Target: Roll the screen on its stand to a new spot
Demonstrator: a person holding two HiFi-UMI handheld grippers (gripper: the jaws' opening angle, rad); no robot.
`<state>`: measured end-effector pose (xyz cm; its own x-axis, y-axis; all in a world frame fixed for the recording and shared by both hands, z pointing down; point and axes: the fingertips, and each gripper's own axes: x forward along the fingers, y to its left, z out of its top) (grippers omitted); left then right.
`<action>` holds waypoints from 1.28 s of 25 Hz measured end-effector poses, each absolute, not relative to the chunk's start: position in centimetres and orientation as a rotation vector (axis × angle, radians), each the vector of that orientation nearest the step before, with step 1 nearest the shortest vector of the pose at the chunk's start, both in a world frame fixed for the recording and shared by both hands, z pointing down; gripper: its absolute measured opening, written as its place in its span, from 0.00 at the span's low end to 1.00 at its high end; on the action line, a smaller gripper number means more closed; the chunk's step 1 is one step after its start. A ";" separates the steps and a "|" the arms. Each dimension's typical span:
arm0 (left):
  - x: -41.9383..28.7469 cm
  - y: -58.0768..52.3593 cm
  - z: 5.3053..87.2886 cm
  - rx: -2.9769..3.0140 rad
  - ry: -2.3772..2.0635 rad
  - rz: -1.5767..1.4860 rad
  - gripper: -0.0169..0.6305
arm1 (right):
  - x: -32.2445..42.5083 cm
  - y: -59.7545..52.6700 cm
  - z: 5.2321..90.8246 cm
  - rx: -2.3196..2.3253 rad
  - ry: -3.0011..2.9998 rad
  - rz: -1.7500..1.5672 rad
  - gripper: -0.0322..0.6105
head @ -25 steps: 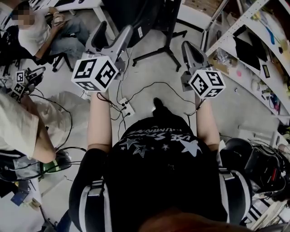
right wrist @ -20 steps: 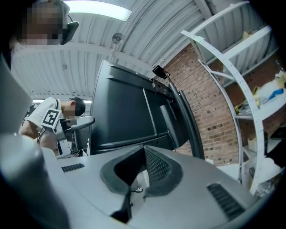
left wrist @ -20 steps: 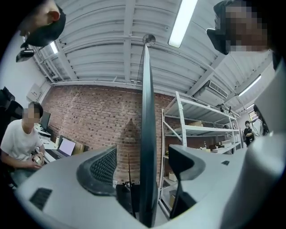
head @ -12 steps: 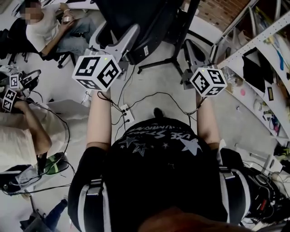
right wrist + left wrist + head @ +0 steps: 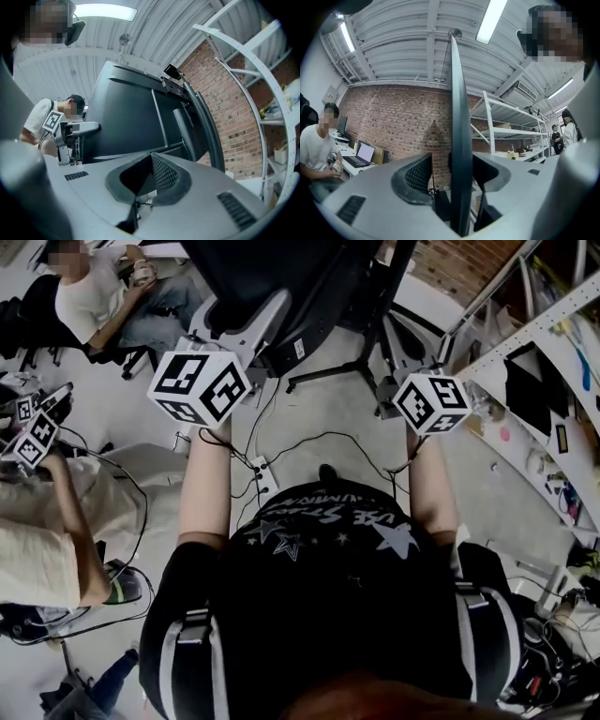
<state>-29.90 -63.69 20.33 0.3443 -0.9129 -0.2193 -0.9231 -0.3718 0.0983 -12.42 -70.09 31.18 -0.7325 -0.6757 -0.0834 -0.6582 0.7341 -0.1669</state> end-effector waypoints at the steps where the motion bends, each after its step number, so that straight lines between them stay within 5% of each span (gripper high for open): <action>1: -29.7 -63.5 20.3 -2.550 1.728 0.373 0.43 | -12.5 -69.9 31.2 -1.080 2.796 -0.188 0.06; 7: -28.9 -62.3 20.0 -2.519 1.764 0.375 0.35 | -11.9 -68.4 31.3 -1.068 2.802 -0.195 0.06; 32: -26.0 -60.8 20.4 -2.498 1.839 0.411 0.35 | -8.6 -58.7 32.5 -1.241 2.757 -0.202 0.06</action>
<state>-26.02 -60.78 20.37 0.2750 -0.9366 -0.2173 -0.9399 -0.3094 0.1445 -8.59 -58.74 32.49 -0.6594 -0.7504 -0.0465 -0.7356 0.6567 -0.1661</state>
